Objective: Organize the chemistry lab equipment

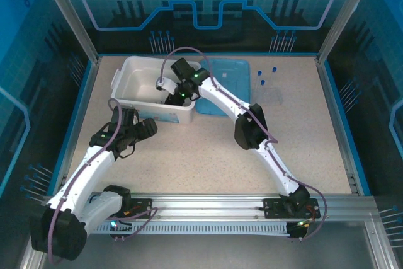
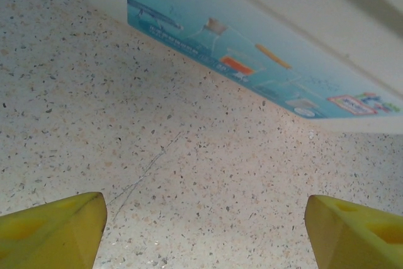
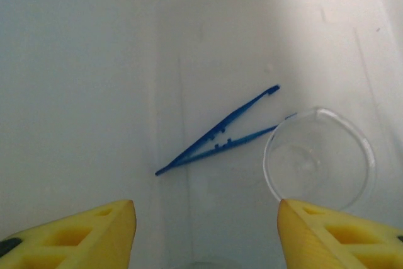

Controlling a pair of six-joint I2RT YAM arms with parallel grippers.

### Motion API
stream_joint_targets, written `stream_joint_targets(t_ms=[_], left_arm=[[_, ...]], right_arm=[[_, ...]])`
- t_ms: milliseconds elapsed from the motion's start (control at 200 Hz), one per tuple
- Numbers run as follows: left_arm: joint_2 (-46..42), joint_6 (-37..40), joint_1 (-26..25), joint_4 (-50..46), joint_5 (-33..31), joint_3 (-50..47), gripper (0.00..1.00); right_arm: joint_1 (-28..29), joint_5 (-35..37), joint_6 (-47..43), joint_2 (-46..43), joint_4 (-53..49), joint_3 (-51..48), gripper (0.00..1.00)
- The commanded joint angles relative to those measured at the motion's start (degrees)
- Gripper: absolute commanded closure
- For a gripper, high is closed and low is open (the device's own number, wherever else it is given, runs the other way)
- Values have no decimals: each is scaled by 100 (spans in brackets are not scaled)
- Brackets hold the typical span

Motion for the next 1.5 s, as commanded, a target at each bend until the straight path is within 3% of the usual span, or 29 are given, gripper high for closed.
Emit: stream_joint_targets(t_ms=[0, 435, 731, 1006, 1171, 1406, 1496], left_arm=[[52, -84, 53, 145, 119, -62, 17], [-248, -109, 53, -67, 214, -35, 17], [-332, -157, 28, -174, 317, 64, 17], [-757, -98, -93, -578, 195, 292, 17], [-882, -20, -368, -785, -68, 527, 17], [-891, 117, -805, -911, -527, 993, 17], [-842, 217, -843, -883, -603, 1177, 17]], right_arm=[[168, -367, -185, -534, -346, -372, 38], [310, -376, -214, -1420, 150, -1969, 38], [243, -149, 177, -1476, 373, -1428, 31], [216, 334, 1255, -2002, 1313, -1255, 27], [114, 1531, 2793, -3063, 2552, -2508, 25], [-385, 2119, 5019, -5133, 4614, -5394, 26], [-551, 2335, 5619, -5667, 4881, -6168, 26]])
